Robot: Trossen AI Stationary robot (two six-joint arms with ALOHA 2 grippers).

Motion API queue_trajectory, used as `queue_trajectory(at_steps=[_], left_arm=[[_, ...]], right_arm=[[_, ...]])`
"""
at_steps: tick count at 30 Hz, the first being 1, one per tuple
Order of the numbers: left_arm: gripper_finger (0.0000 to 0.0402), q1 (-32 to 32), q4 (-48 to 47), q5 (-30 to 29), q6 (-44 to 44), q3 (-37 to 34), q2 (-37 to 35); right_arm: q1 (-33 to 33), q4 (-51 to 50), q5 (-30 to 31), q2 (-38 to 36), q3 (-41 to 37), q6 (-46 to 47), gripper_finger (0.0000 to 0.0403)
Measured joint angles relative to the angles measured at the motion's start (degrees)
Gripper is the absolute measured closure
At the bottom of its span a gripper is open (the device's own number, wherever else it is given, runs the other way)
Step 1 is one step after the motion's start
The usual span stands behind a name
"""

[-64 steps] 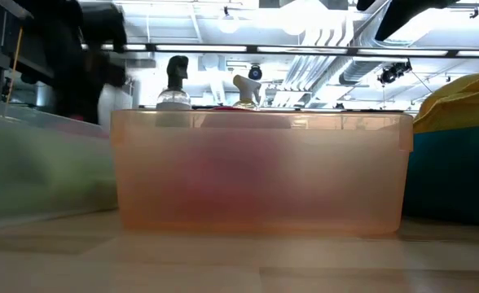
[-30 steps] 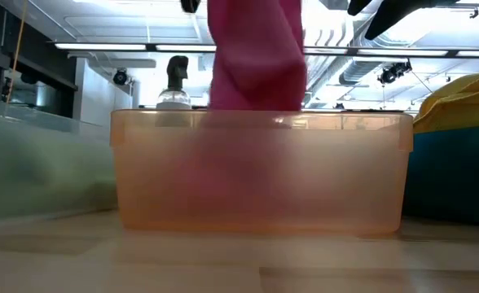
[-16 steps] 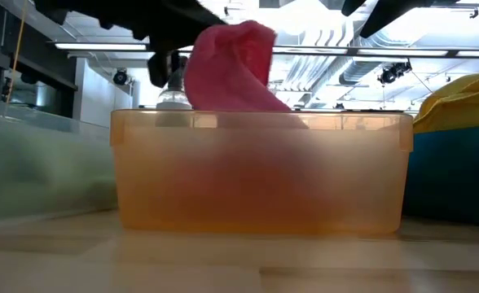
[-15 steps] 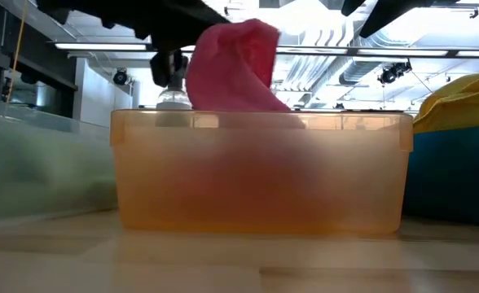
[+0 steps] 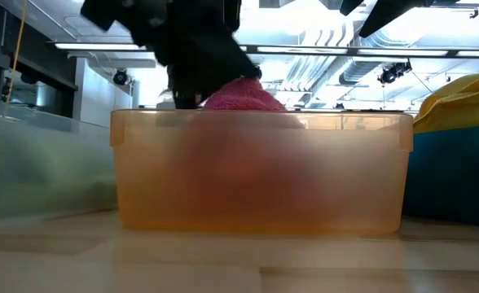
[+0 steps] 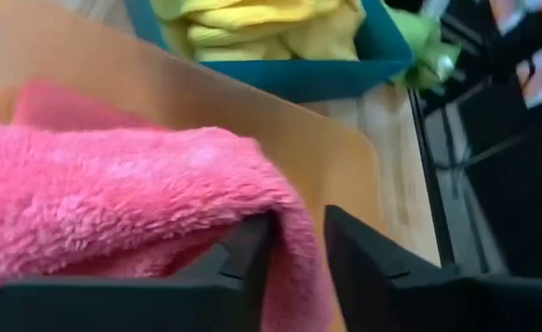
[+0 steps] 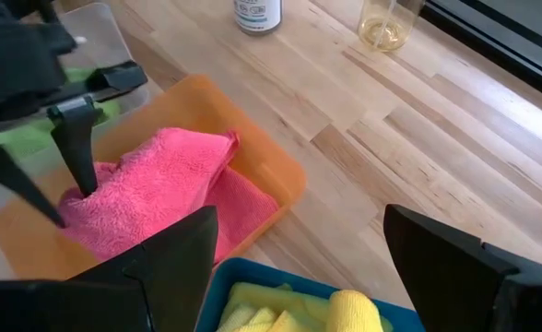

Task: Sort microfiber towel by color & place in baskets
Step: Put the pink microfiber cloth into the orange bin, then put the left green microfiber cloth into the transparent bin

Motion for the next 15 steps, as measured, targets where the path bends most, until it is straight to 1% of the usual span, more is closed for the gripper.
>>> queue_trajectory(at_steps=[3, 6, 9, 12, 15], left_arm=[[0.026, 0.5, -9.5, 0.4, 3.8, 4.8, -0.5], [0.0218, 1.2, -21.5, 0.3, 7.8, 10.5, -1.5], [0.0184, 1.8, -35.1, 0.4, 11.0, 16.4, -3.3], [0.0165, 1.6, -48.3, 0.3, 9.0, 20.6, -5.9], [0.0161, -0.8, -57.0, 0.1, 4.2, 20.7, -9.8]], right_arm=[[0.0, 0.0, 0.0, 0.0, 0.0, -0.1, 0.0096], [0.0, -0.2, 0.0, 0.0, 0.0, -0.1, 0.0096], [0.0, -0.4, 0.0, 0.0, 0.0, -0.2, 0.0096], [0.0, -0.5, 0.0, 0.0, 0.0, -0.5, 0.0096], [0.0, -0.8, 0.0, 0.0, 0.0, -0.6, 0.0096]])
